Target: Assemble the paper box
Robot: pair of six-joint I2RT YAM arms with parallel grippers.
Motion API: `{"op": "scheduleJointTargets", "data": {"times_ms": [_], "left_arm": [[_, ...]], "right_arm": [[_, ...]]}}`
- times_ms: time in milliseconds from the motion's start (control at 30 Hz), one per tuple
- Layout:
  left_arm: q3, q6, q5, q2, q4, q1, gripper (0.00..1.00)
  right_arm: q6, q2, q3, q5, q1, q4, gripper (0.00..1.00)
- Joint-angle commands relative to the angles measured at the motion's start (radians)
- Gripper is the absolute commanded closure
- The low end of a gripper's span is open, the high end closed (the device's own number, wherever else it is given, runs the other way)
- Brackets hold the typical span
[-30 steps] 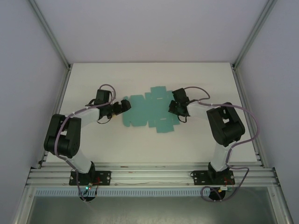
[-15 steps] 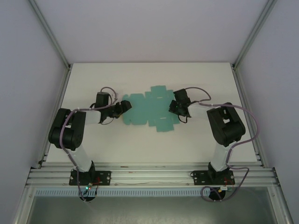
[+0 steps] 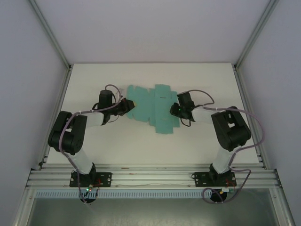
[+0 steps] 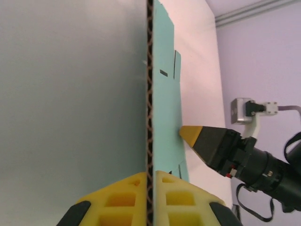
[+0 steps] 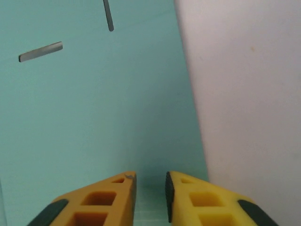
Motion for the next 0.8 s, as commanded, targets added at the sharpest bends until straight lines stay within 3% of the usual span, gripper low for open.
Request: {"op": "scheduleJointTargets", "data": {"times_ms": [0,100,233,333,533,667,767], "left_arm": [[0.032,0.079,0.006,-0.121,-0.010,-0.009,1.00],[0.023,0.084,0.035,-0.226,0.003,-0.009,1.00],[0.010,0.068,0.056,-0.387,0.005,-0.009,1.00],[-0.019,0.028,0.098,-0.497,0.054,-0.009,1.00],[-0.078,-0.030,0.093,-0.674,0.090,-0.009,1.00],[-0.101,-0.055,0.089,-0.746,0.107,-0.011,1.00],[-0.108,-0.067,0.075,-0.773,0.103,-0.010,1.00]], "right_arm": [[-0.048,-0.131,-0.046,-0.083,-0.051,-0.151,0.68],[-0.092,-0.297,-0.079,-0.144,-0.110,-0.153,0.60],[-0.135,-0.511,-0.125,-0.324,-0.210,-0.133,0.35],[-0.136,-0.624,-0.147,-0.487,-0.267,-0.095,0.25],[-0.024,-0.725,-0.138,-0.708,-0.292,0.037,0.23],[0.091,-0.718,-0.143,-0.845,-0.292,0.199,0.30],[0.098,-0.716,-0.136,-0.865,-0.291,0.216,0.42]]}}
